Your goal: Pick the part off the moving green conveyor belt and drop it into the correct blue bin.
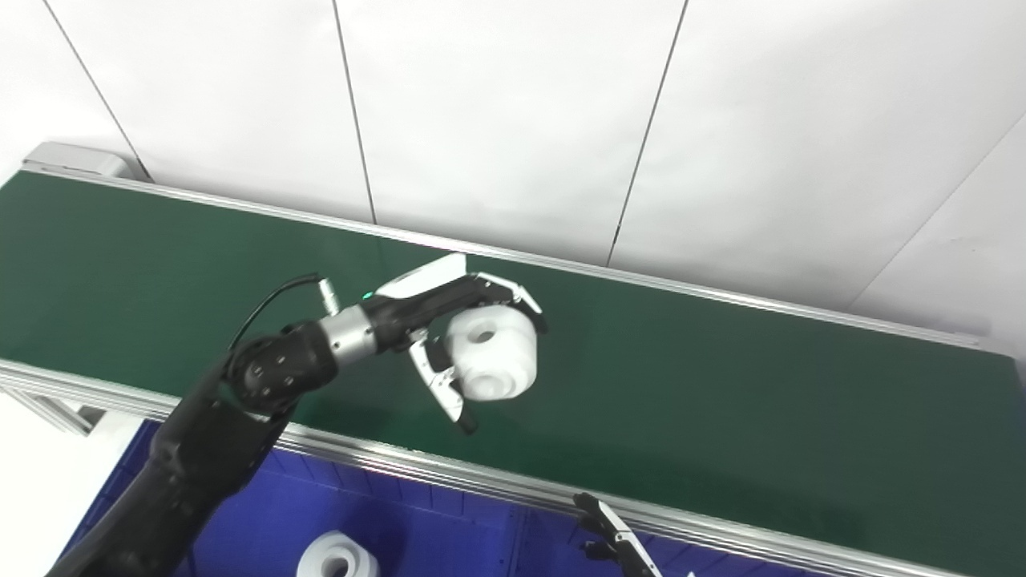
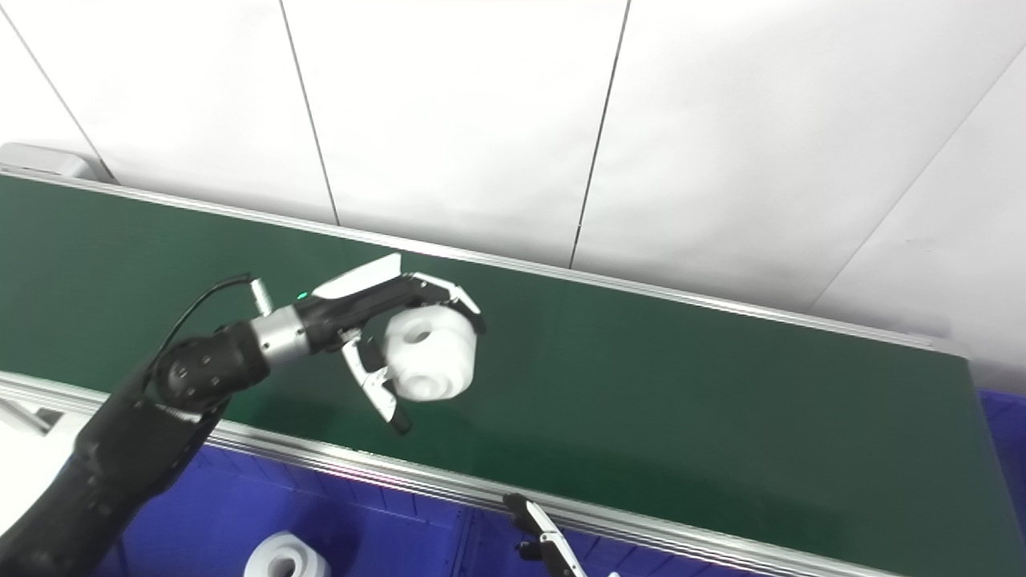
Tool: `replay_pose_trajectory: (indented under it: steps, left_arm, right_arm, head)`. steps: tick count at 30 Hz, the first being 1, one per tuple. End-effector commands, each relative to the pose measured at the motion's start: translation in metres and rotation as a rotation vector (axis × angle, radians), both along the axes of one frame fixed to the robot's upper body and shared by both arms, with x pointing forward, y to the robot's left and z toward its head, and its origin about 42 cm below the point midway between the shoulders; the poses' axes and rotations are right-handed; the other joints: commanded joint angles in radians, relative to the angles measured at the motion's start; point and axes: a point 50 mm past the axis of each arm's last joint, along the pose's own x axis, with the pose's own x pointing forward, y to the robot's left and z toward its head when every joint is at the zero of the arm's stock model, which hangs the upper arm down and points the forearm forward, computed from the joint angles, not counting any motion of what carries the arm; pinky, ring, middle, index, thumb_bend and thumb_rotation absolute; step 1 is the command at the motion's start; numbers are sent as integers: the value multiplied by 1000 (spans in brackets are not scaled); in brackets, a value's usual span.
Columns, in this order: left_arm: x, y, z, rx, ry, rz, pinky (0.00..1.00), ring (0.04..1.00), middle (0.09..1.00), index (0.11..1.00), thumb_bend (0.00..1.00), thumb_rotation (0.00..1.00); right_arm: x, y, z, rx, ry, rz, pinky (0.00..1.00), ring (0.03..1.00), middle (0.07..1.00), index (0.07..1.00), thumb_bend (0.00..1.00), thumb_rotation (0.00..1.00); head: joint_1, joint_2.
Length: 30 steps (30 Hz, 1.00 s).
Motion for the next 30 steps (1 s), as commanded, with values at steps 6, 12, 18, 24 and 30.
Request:
replay_pose_trajectory:
  steps: [6, 12, 18, 24, 30]
  left_arm:
    - [-29, 13, 8, -145, -63, 44, 200, 418, 502, 399, 501, 0]
    - [-56, 32, 14, -175, -30, 60, 206, 420, 502, 385, 501, 0]
    - [-64, 52, 10, -167, 39, 89, 160, 417, 503, 385, 501, 0]
    - [-76, 61, 0, -160, 92, 118, 168, 419, 500, 379, 501, 0]
    - [-84, 66, 1, -145, 121, 107, 157, 417, 501, 378, 501, 0]
  right_arm:
    - [0, 1, 9, 20, -26, -11, 808, 883, 924, 908, 274, 600]
    - [7, 4, 26, -5, -32, -26, 816, 888, 926, 911, 288, 709]
    - [18, 7, 32, -5, -37, -20, 852, 908, 925, 921, 328, 826]
    - [19, 6, 31, -6, -35, -33, 822, 885, 914, 904, 332, 806]
    - [19, 5, 33, 2, -34, -35, 807, 876, 912, 901, 324, 782]
  head:
    - [-6, 6]
    - [-80, 190]
    - [-81, 231]
    - [-74, 227]
    - [-63, 227]
